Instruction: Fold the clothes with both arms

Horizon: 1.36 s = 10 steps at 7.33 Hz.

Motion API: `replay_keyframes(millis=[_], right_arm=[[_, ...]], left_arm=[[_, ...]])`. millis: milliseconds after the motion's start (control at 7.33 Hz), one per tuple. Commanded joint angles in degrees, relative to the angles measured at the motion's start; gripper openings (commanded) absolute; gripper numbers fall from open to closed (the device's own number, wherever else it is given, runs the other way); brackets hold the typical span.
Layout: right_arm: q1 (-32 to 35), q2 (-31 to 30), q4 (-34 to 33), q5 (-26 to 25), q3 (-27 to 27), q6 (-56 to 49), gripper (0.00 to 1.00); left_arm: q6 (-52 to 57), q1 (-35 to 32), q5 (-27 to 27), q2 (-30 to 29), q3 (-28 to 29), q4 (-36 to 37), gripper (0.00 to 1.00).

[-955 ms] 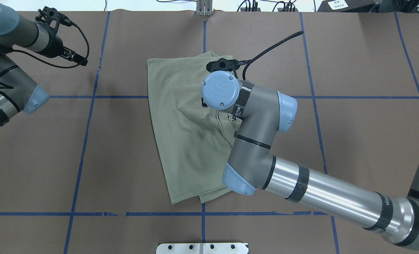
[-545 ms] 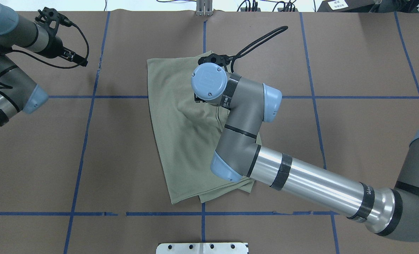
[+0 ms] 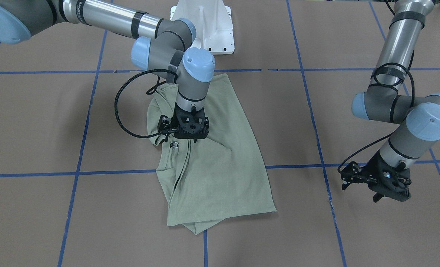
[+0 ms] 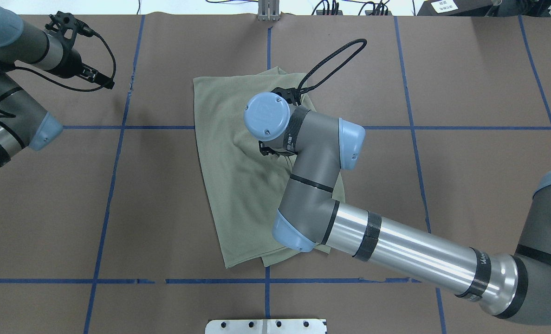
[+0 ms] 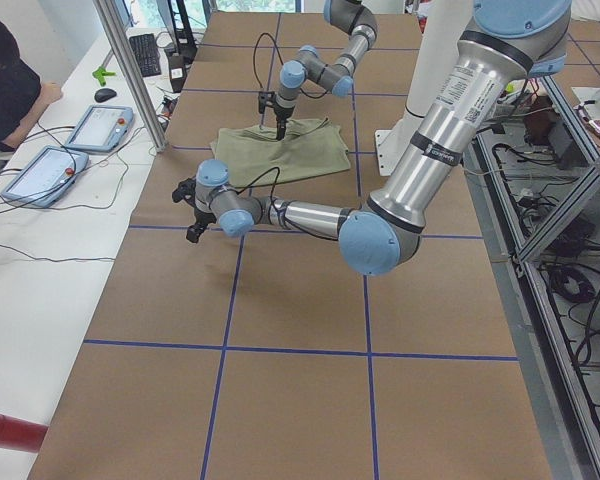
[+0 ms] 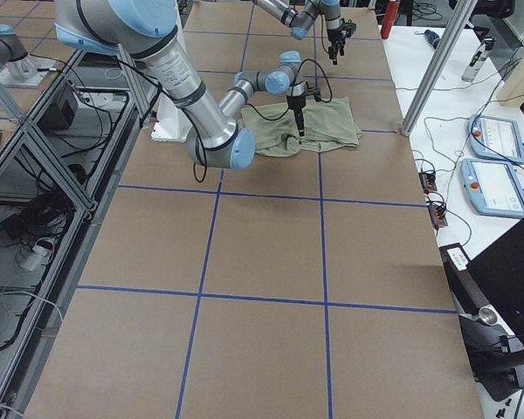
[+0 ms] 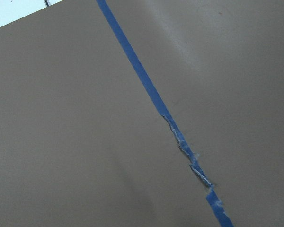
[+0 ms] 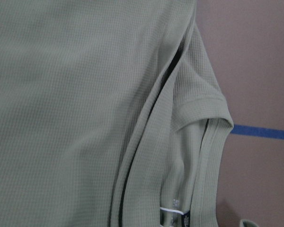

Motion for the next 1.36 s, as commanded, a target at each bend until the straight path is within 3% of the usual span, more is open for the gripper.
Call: replay_keyframes(millis=[0,409,682,955,1227], right_arm=[[-1.4,-0.6,-3.9,-0.2,0.3,-1.8,1.0],[1.5,-7.7,-10.4,-0.5,9.2,-14.6,1.0],[4.2,-14.4,-9.7,-1.1,11.7,-20.2,1.0],[6.2,-14.5,-7.5,-0.7,13.0,-20.0,1.0],[8.8,-15.2,2.6,8.8,15.1,-14.9,1.0]], left_arm=[[0.0,-0.1,0.0,0.0,0.0,0.0,1.0],[0.0,0.1,0.0,-0.1,-0.1,0.0,1.0],[-0.1,0.1,0.0,-0.1,-0.1,0.0,1.0],[-1.6,0.1,-0.1,-0.2,-0.3,-1.7,1.0],[-9.4,0.3,-5.2,1.4,-4.5,-1.7,1.0]])
